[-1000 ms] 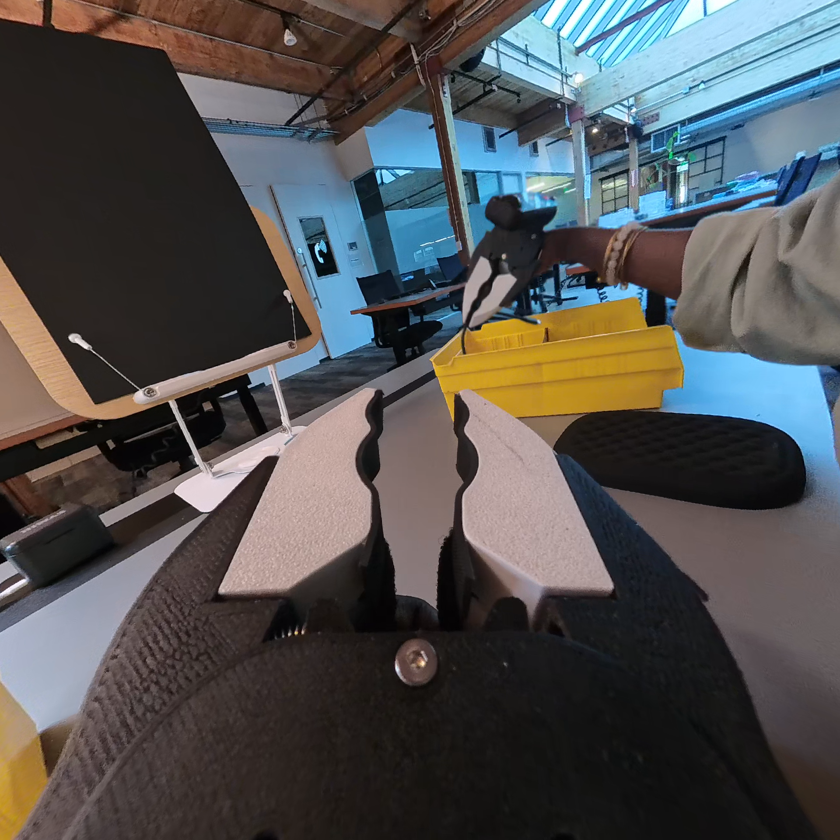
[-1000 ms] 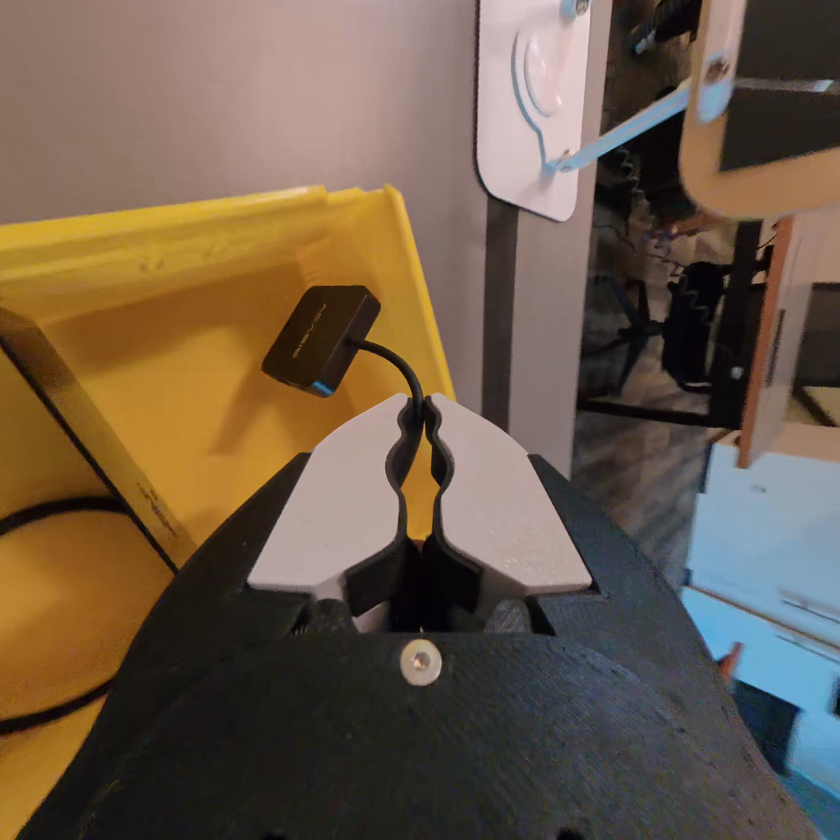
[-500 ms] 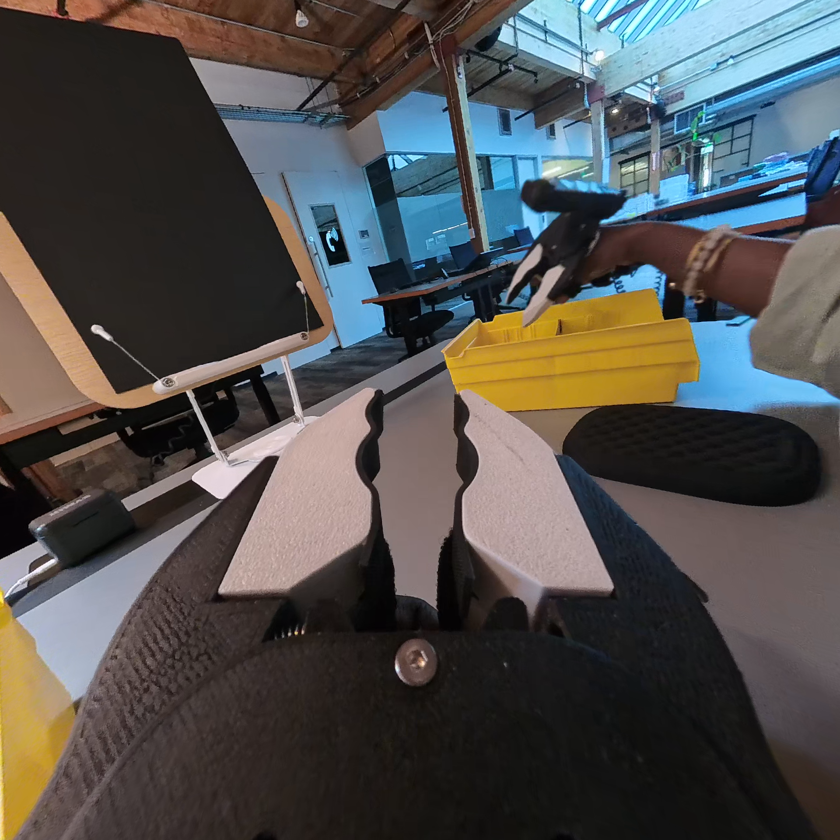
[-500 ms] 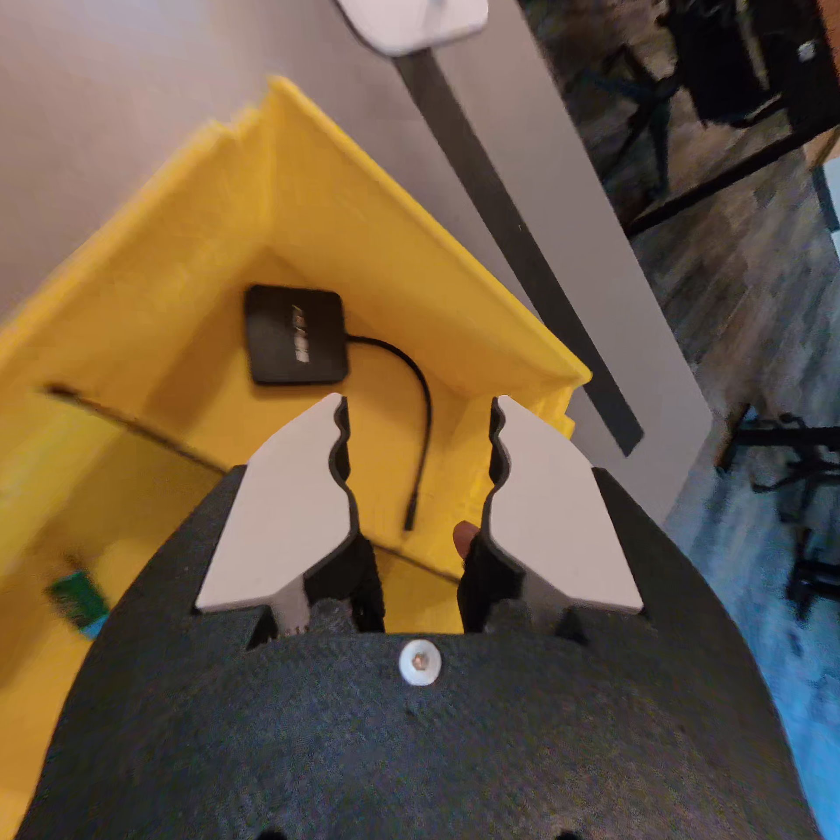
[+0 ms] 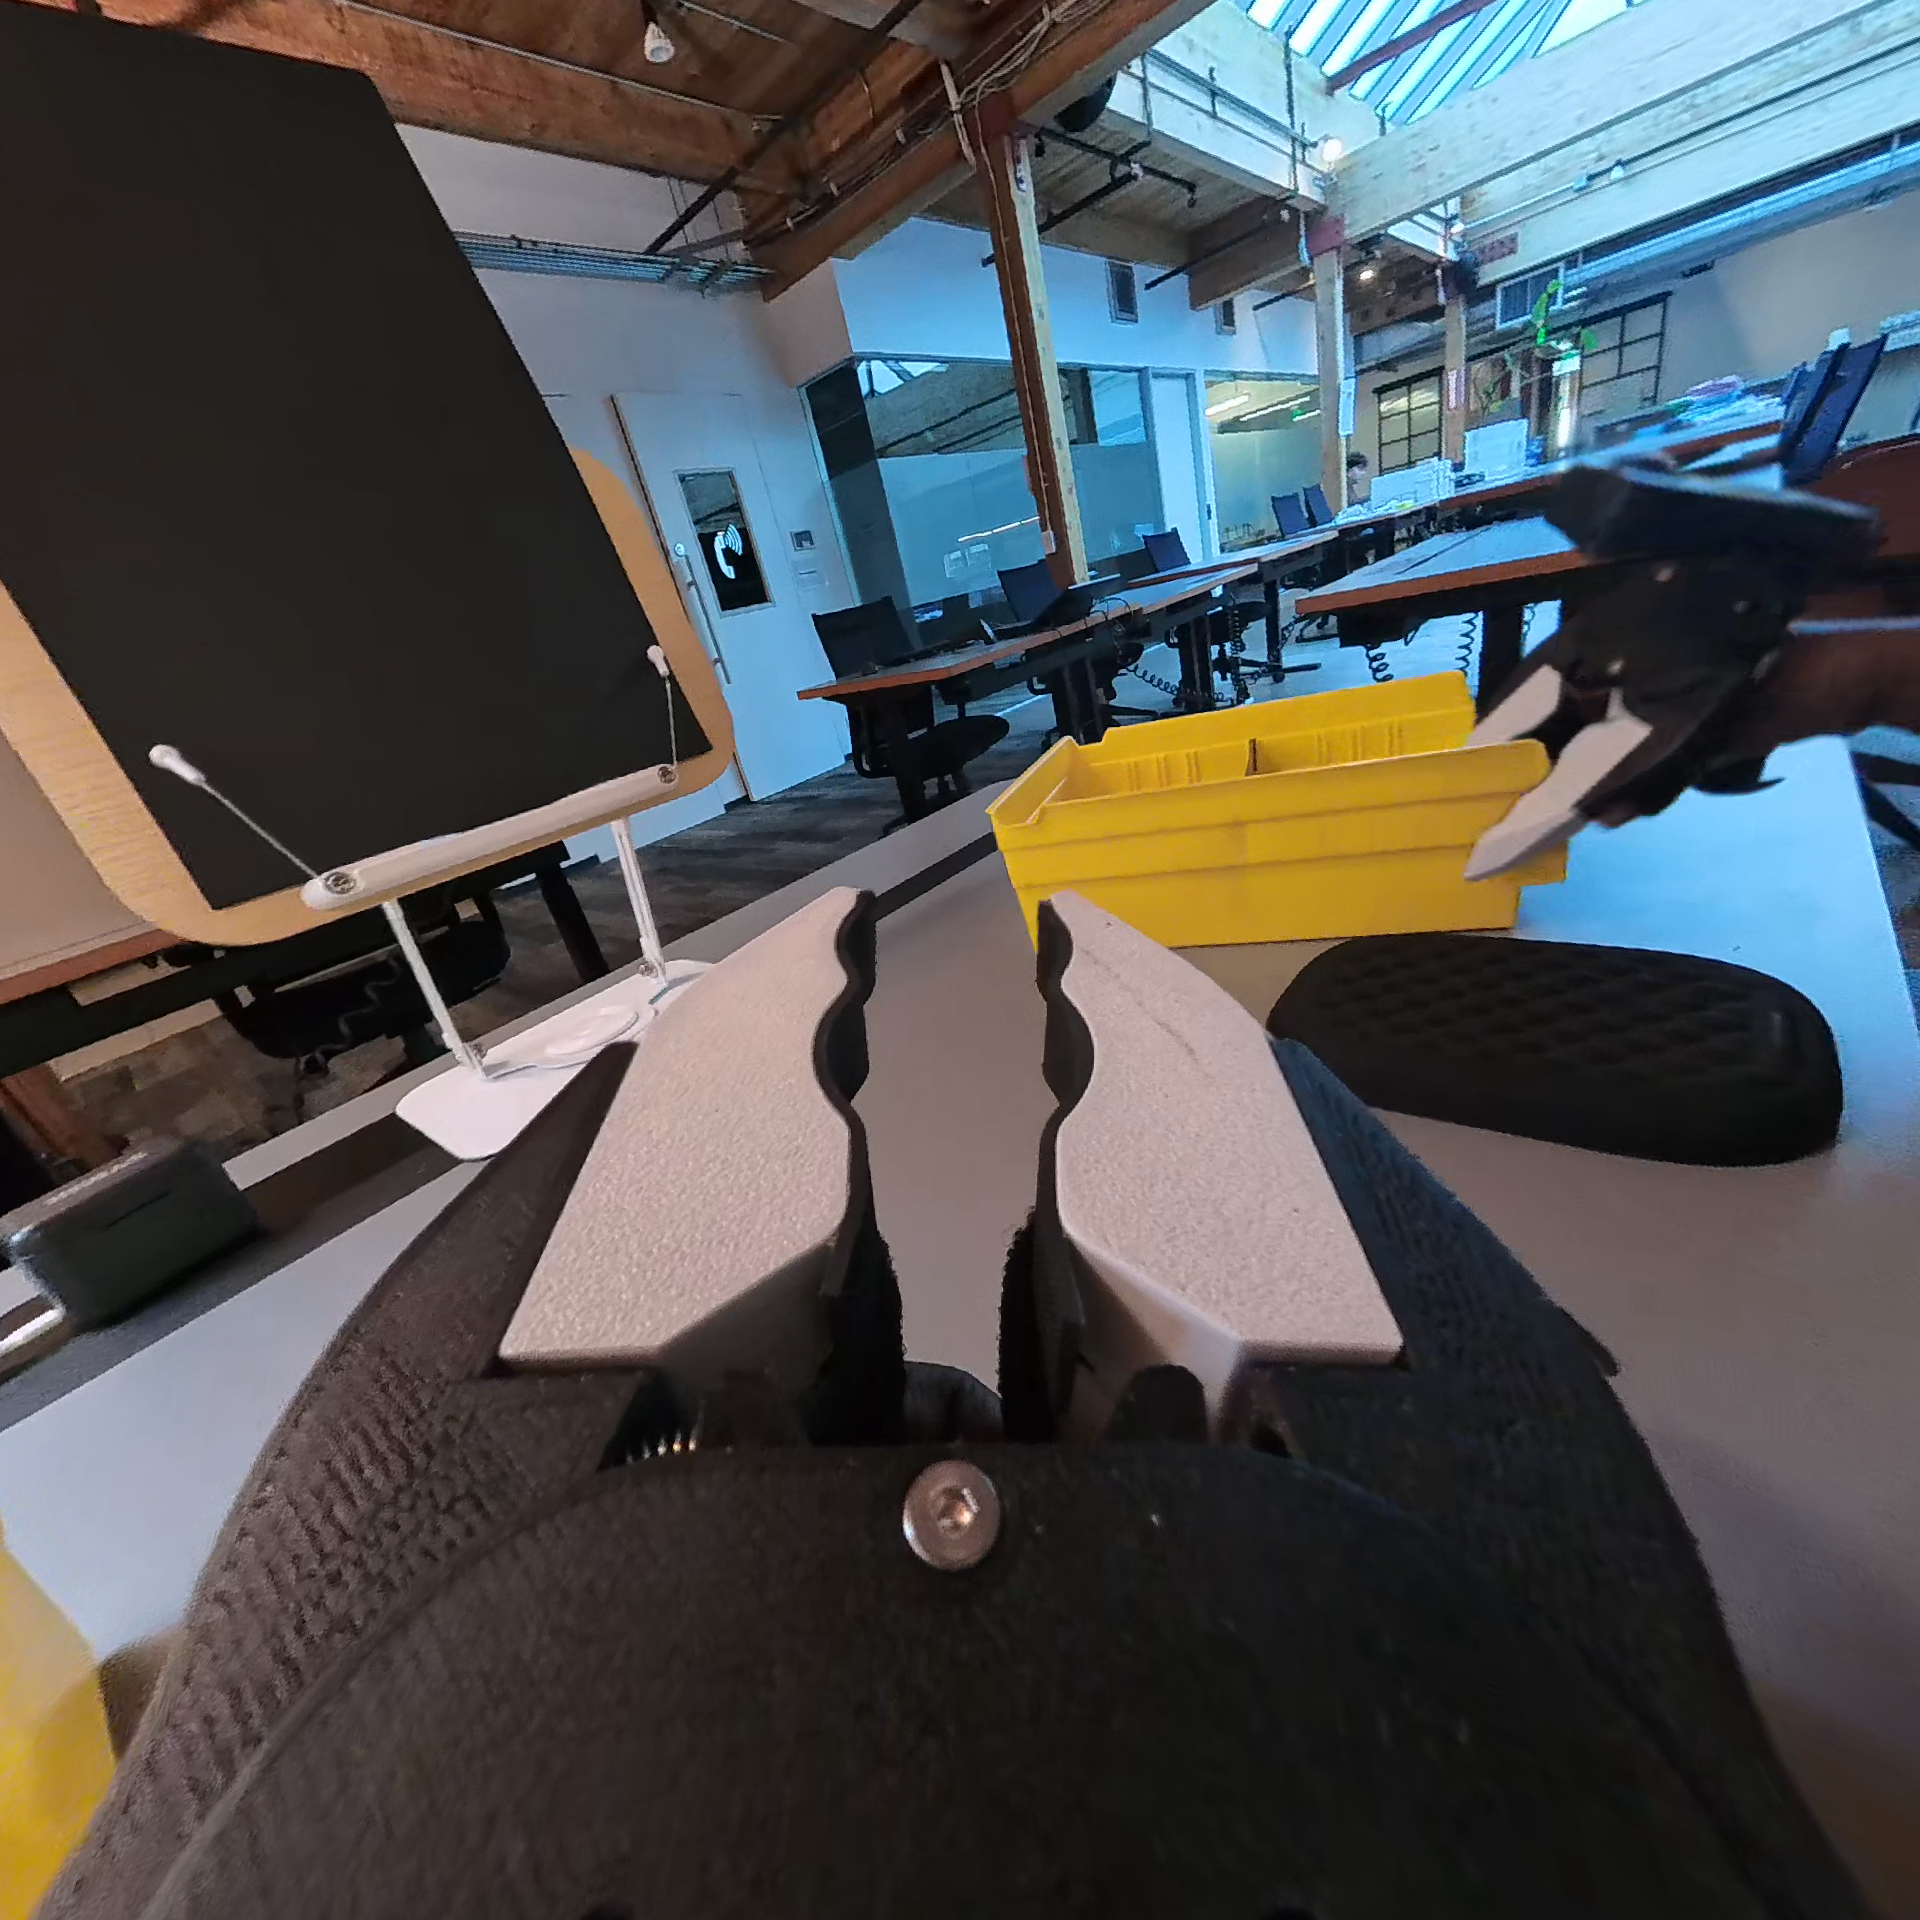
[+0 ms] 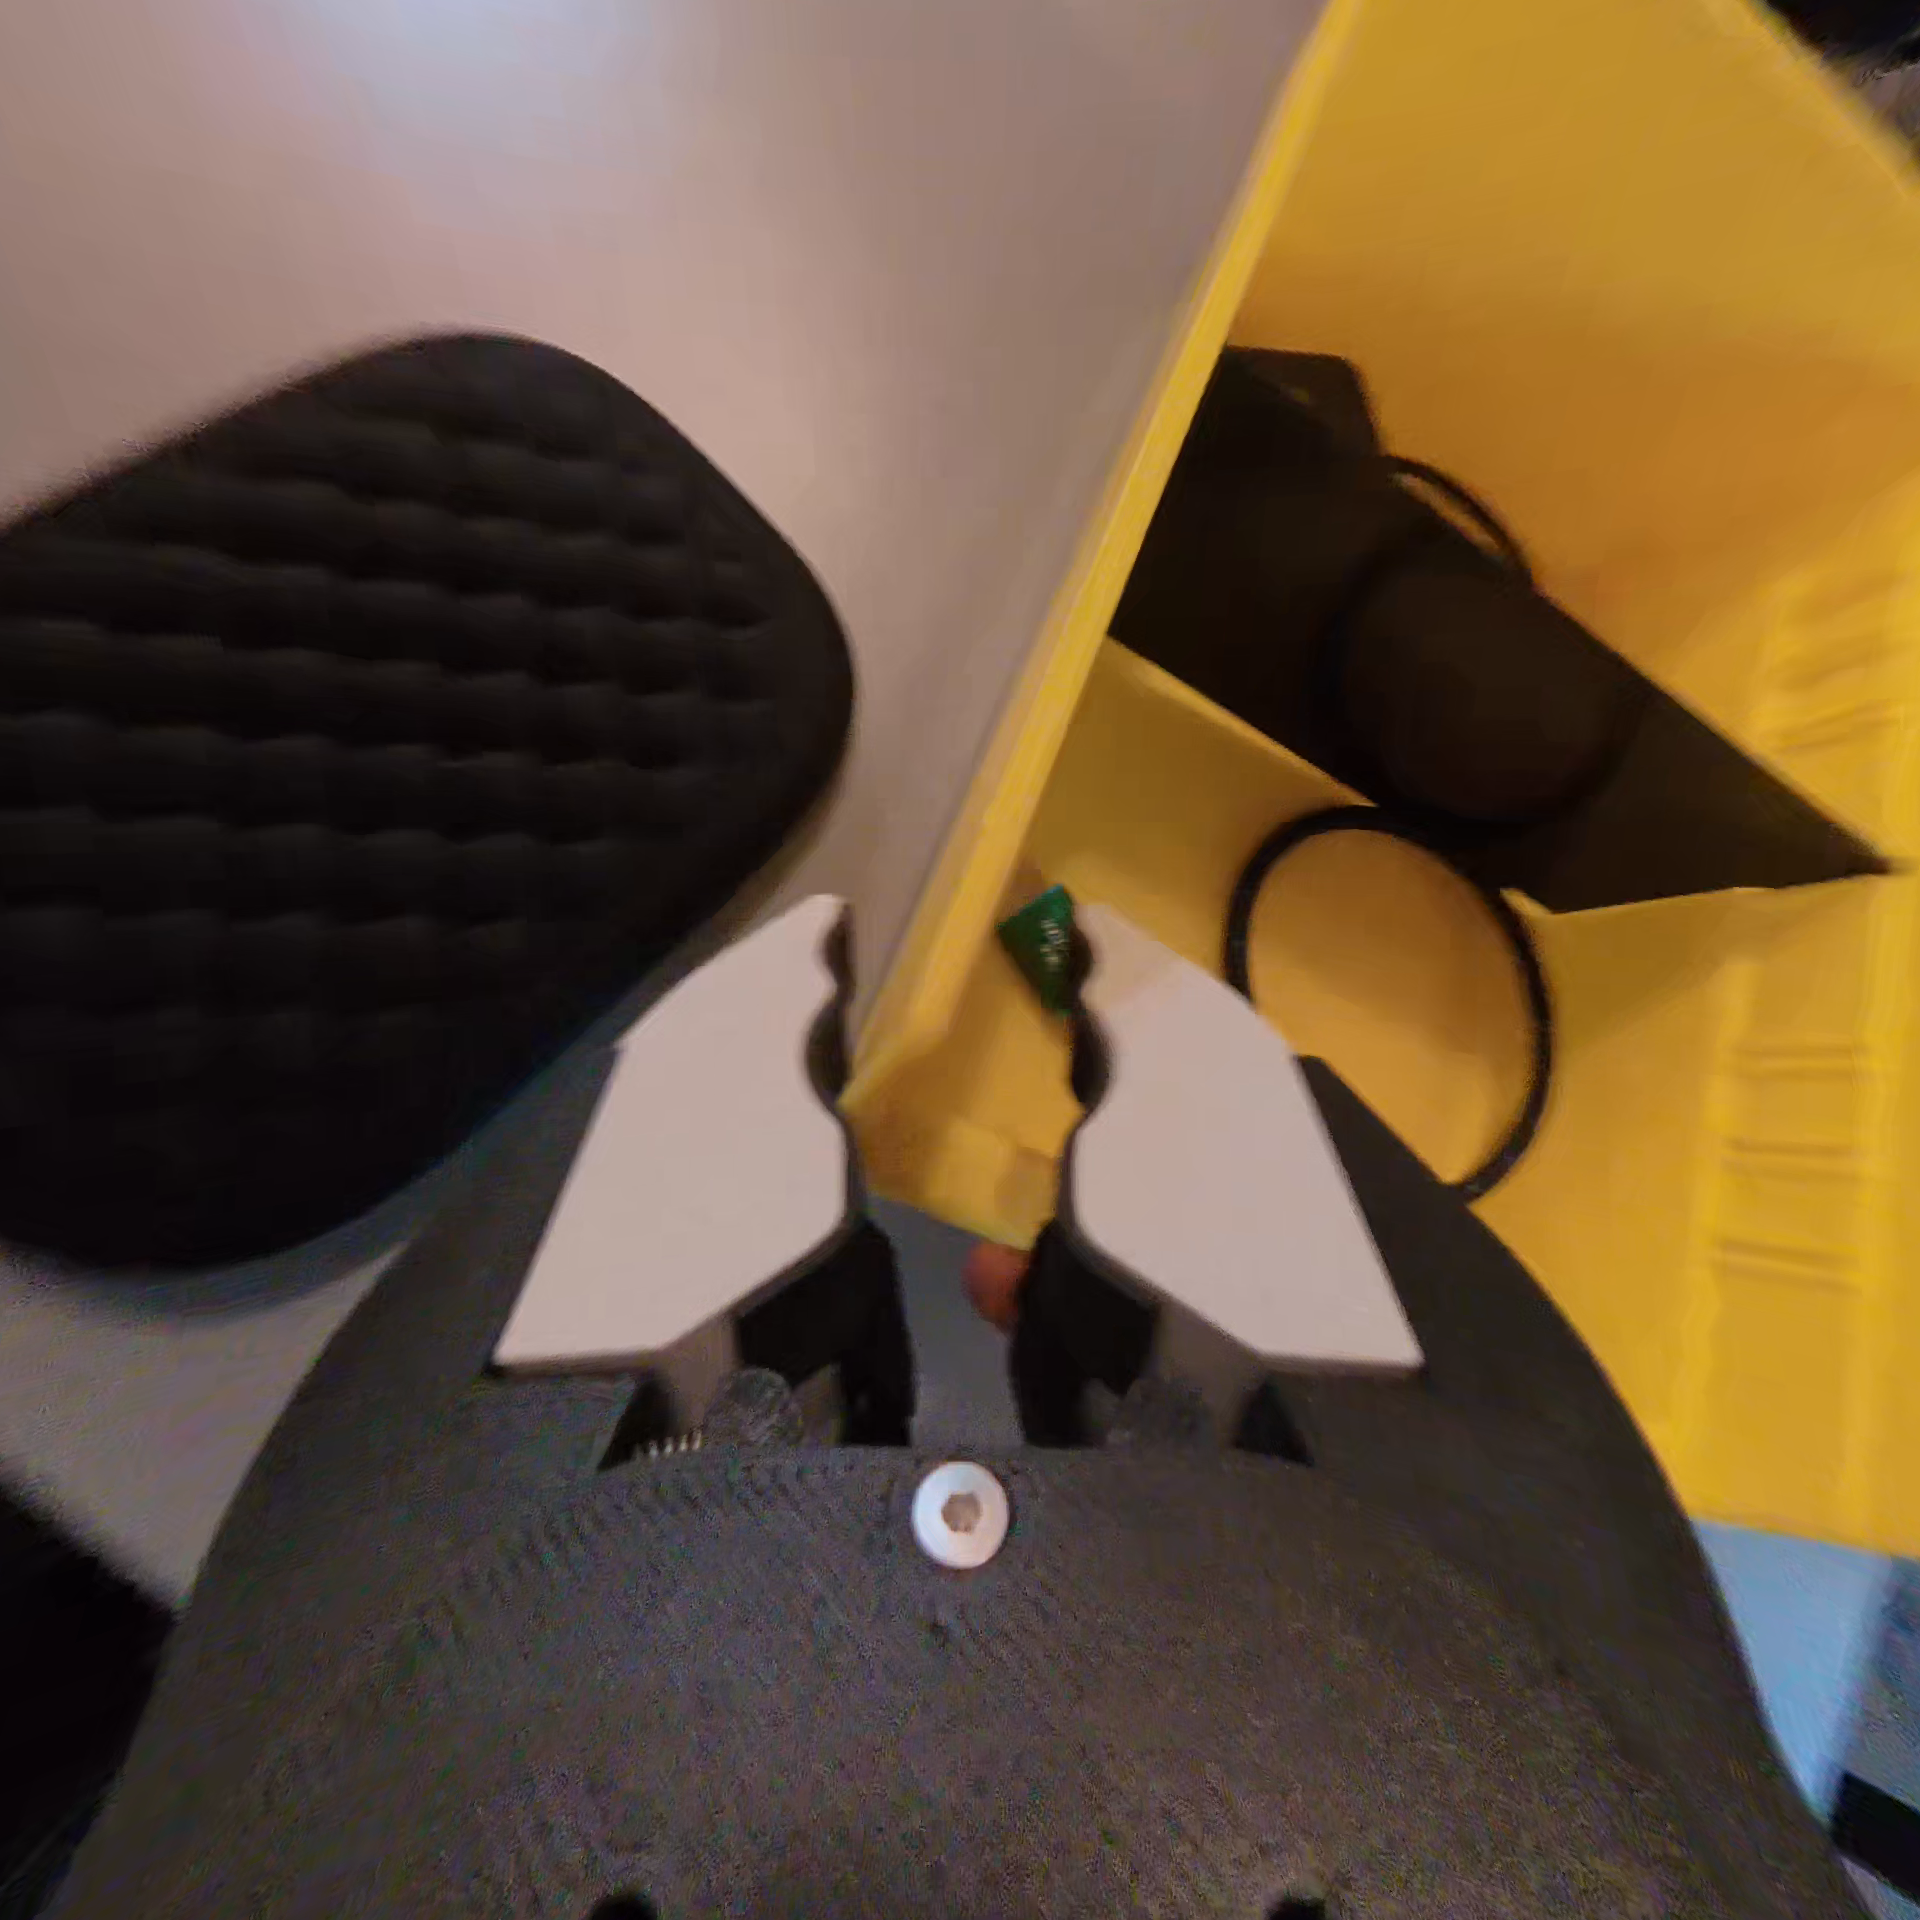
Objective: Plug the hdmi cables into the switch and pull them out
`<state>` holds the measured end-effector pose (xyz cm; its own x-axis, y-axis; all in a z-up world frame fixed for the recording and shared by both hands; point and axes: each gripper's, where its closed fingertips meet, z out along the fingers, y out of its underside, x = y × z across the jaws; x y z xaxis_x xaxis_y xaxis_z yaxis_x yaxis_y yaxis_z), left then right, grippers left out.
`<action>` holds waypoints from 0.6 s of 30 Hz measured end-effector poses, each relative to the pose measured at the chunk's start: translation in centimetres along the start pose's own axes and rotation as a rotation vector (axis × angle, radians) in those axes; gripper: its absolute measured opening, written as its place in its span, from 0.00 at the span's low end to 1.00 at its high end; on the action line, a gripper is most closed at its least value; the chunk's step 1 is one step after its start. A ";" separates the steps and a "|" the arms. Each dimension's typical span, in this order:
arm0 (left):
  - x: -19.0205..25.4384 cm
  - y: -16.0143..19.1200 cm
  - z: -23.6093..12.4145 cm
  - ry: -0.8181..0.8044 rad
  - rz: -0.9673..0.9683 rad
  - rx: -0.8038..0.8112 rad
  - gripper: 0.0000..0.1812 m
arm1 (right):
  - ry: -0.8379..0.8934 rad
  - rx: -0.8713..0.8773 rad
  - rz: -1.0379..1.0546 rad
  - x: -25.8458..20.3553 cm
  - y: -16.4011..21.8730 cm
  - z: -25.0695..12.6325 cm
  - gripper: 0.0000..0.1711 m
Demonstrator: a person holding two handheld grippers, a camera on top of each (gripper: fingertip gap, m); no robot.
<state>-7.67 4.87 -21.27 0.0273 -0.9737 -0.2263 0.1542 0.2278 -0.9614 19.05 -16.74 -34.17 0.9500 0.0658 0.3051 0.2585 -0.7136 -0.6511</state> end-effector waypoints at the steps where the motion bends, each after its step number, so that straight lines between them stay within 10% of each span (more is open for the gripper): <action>1: 0.1 -0.1 0.1 0.008 -0.001 0.004 0.16 | 0.061 -0.008 -0.037 0.0 -0.1 0.6 0.13; 18: -1.2 -0.4 -1.4 -0.034 0.045 -0.049 0.16 | 0.531 -0.020 0.437 4.2 -1.8 3.9 0.03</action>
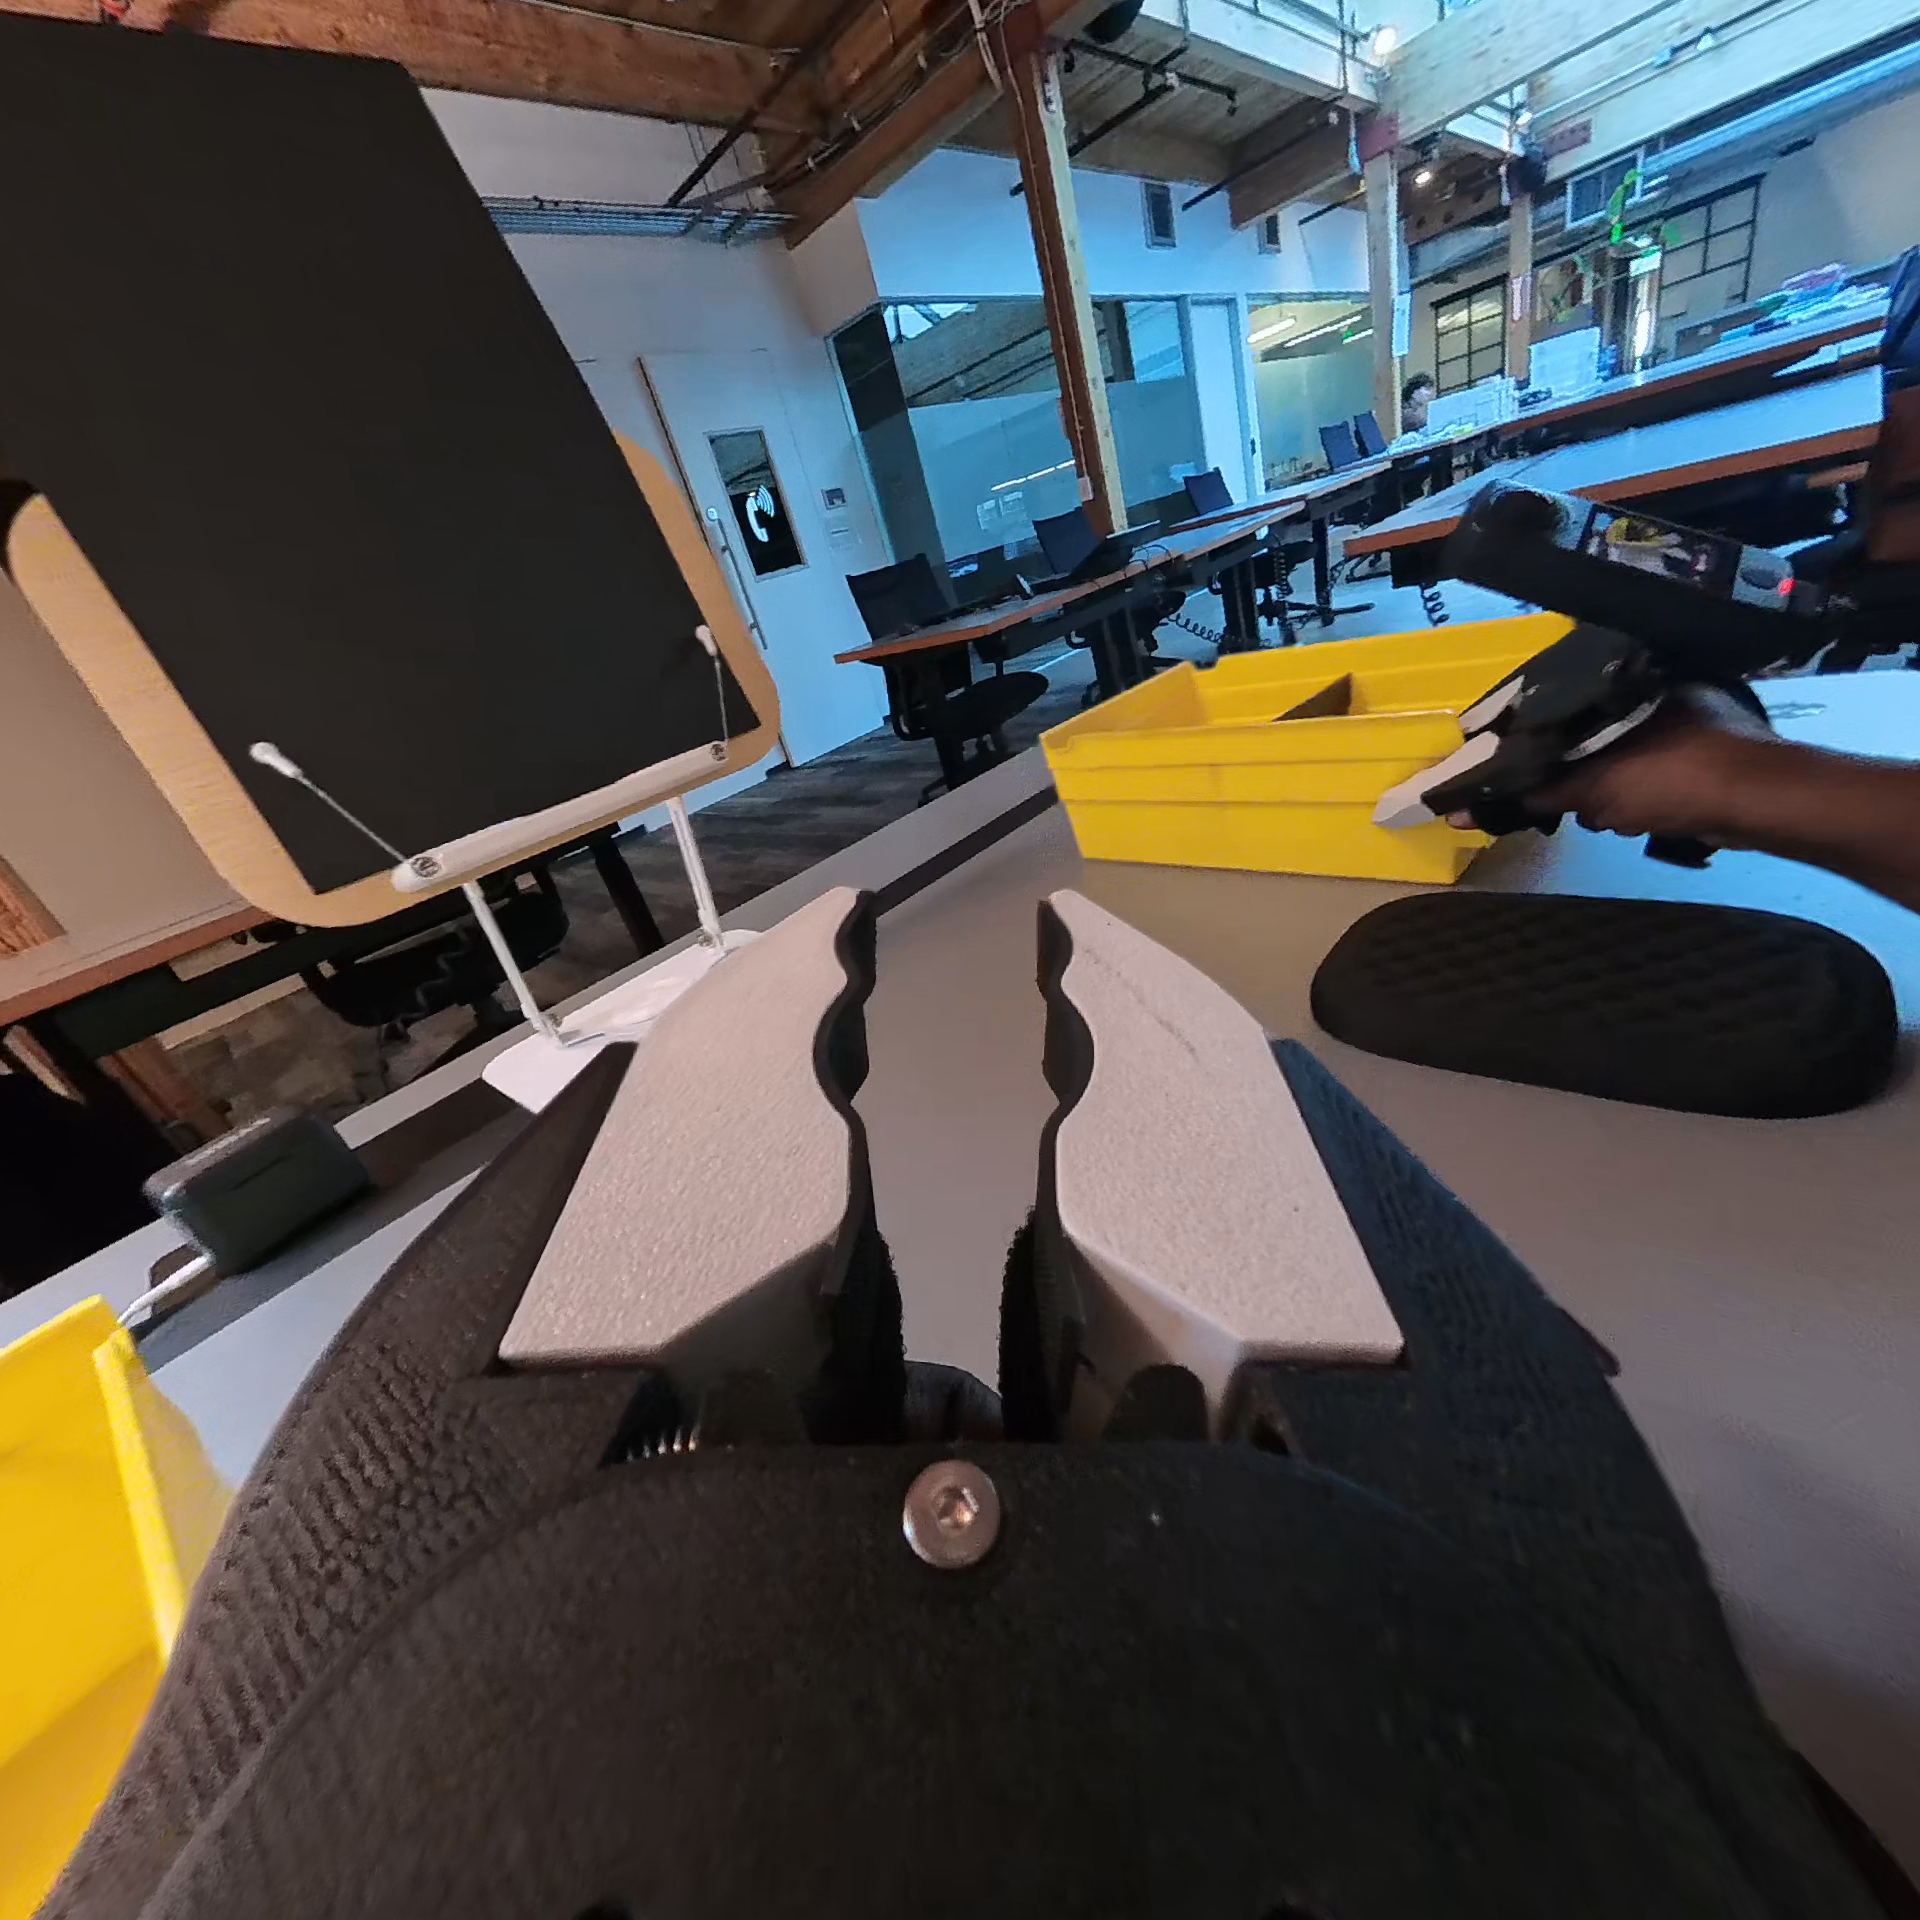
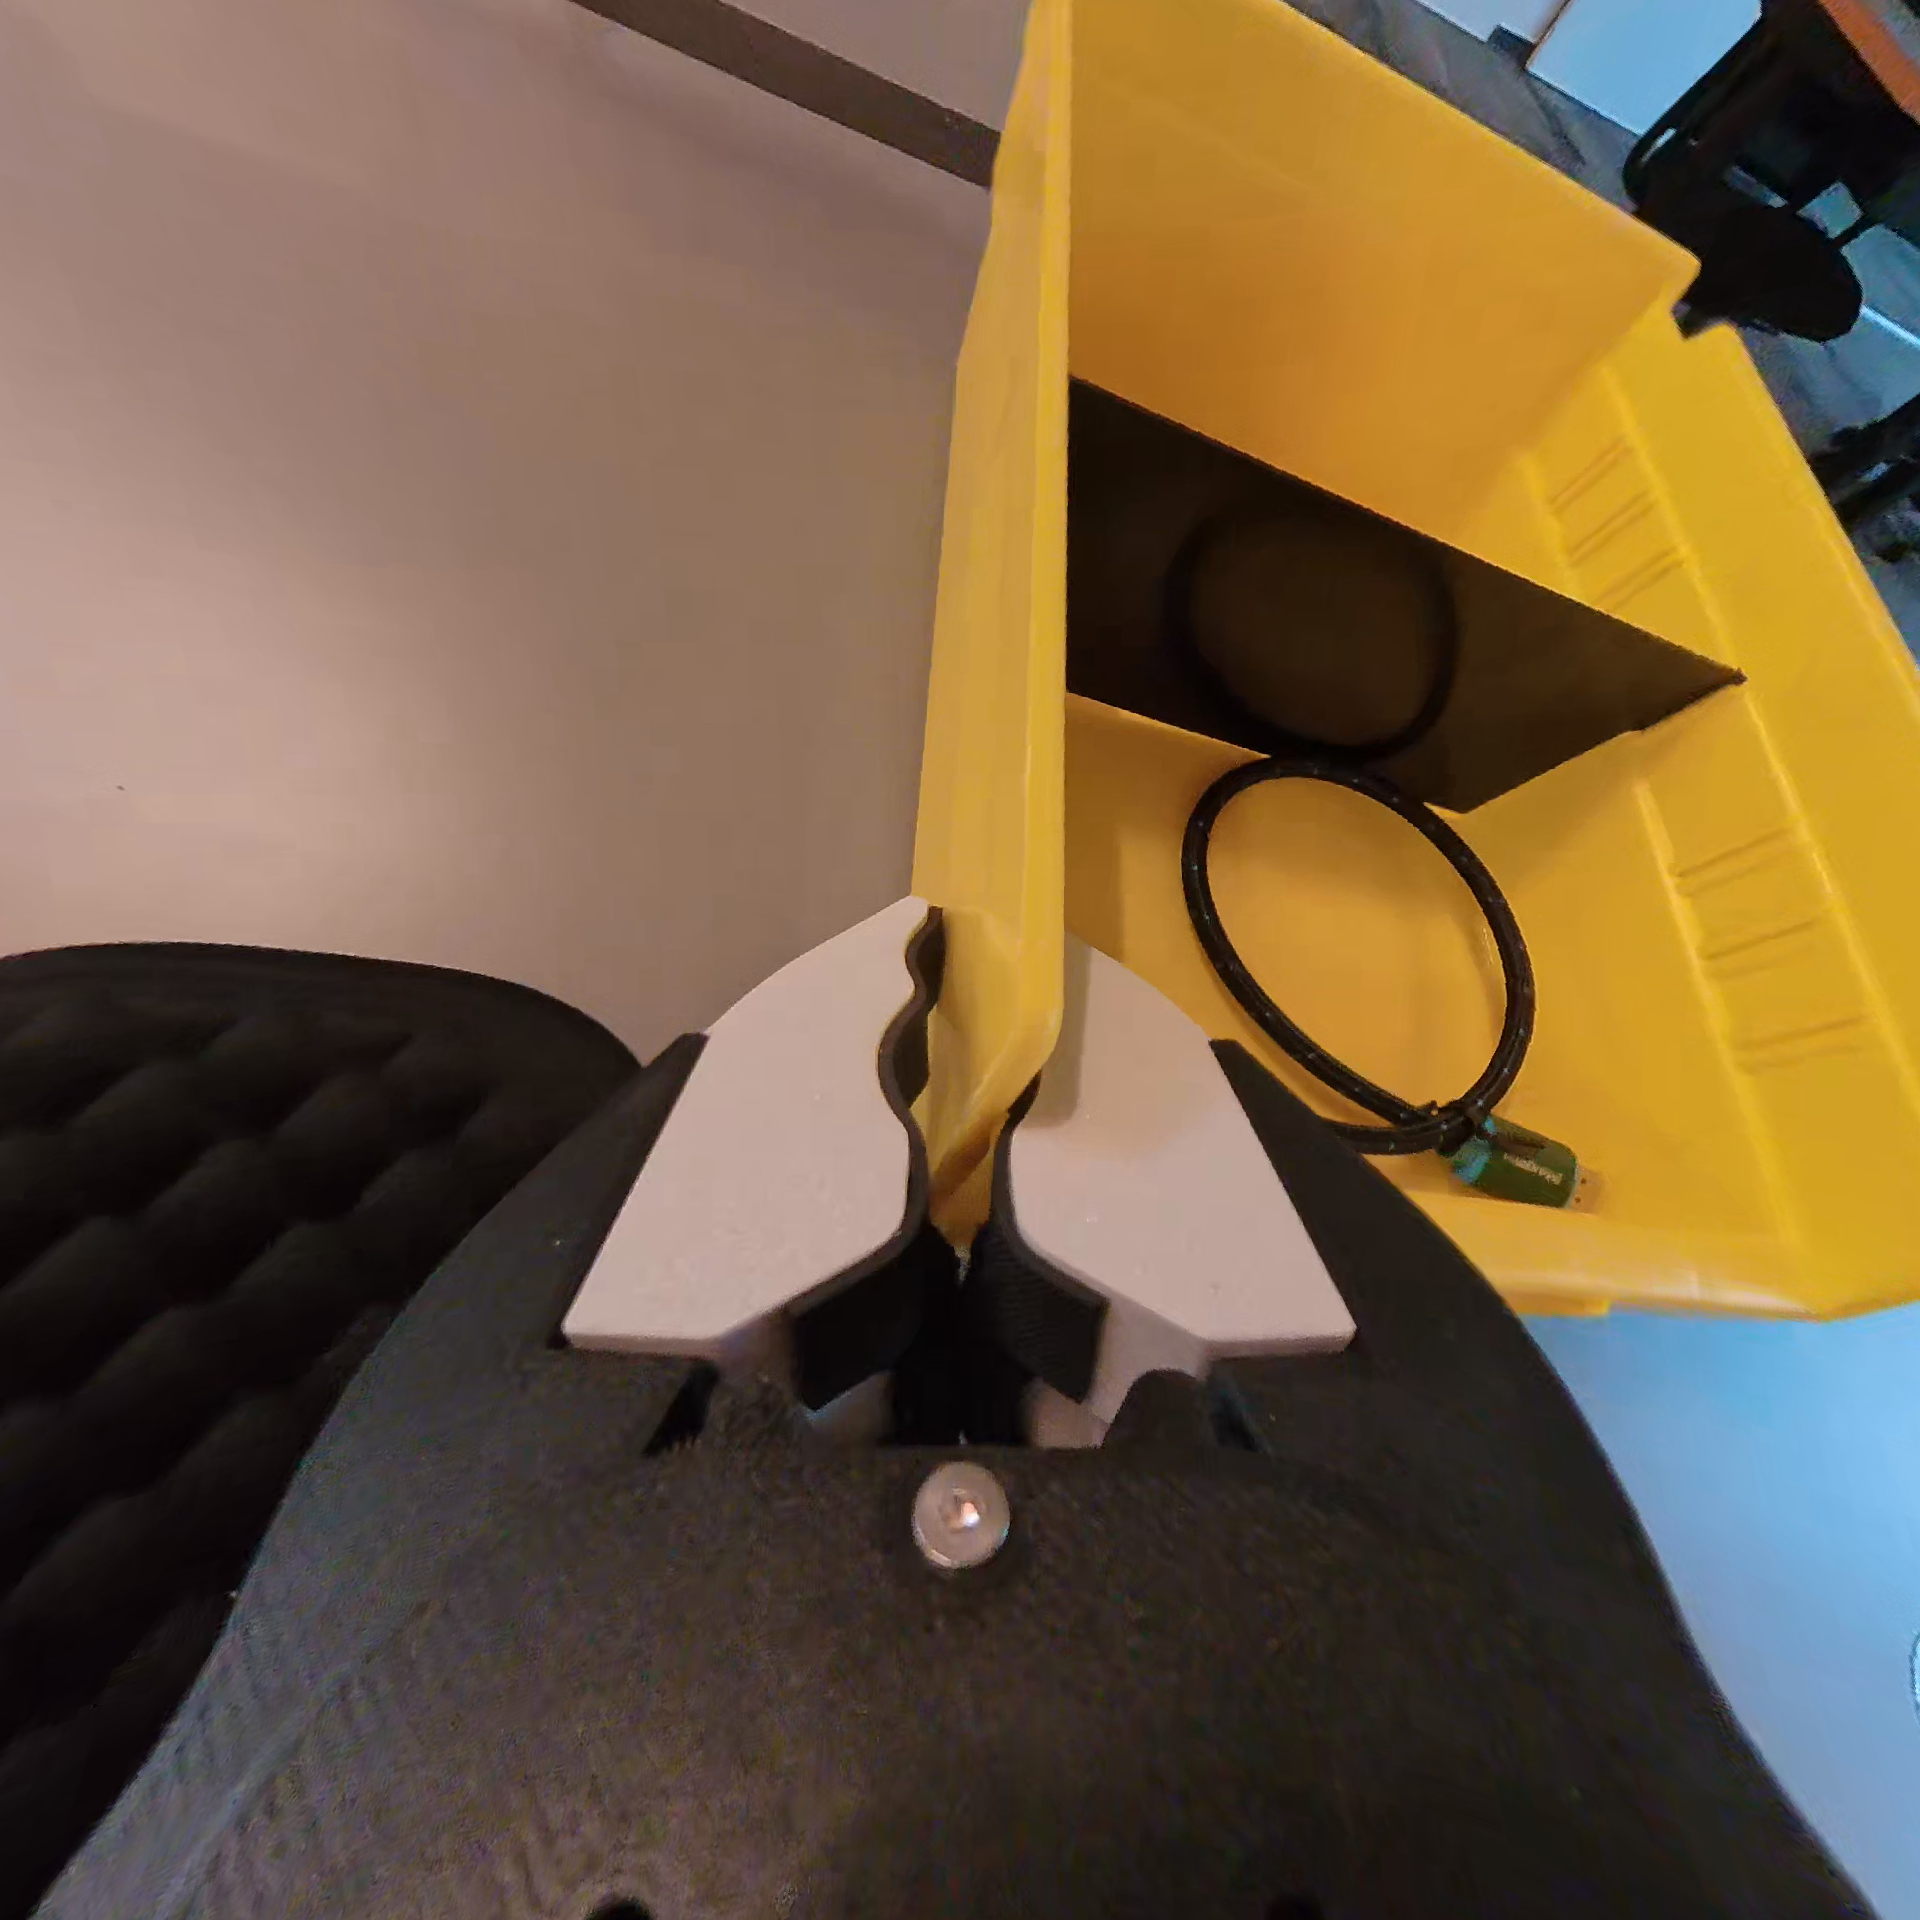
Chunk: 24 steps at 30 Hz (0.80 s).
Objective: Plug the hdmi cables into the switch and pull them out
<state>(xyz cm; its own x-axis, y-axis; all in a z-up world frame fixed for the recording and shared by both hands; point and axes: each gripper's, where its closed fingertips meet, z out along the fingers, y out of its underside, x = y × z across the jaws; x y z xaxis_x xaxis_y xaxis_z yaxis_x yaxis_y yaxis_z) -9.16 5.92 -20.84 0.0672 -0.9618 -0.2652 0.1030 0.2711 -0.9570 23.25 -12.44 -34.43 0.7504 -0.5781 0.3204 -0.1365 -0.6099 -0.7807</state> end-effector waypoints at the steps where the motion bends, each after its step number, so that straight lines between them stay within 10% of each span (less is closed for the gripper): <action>1: -0.3 0.1 -0.1 -0.010 0.001 -0.009 0.16 | -0.004 -0.006 -0.003 0.1 0.1 -0.1 0.03; 12: -11.0 0.6 -7.9 -0.451 -0.222 -0.261 0.19 | -0.030 0.393 -0.037 -0.3 -7.2 -5.0 0.40; 17: -17.4 7.8 -15.4 -0.696 -0.250 -0.861 0.27 | 0.004 0.629 -0.193 -1.7 -11.3 -7.6 0.39; 24: -19.3 16.5 -18.5 -0.630 -0.358 -1.330 0.36 | -0.050 0.611 -0.239 -4.0 -10.4 -6.3 0.37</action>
<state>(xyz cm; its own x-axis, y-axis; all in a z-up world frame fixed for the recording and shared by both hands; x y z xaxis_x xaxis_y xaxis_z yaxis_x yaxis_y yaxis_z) -27.14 28.29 -33.67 0.6701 -0.7023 -0.2404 -0.7166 -0.5277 -0.4561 17.65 -7.18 -24.19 0.7459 -0.4296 0.5089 0.4184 -0.2922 -0.8600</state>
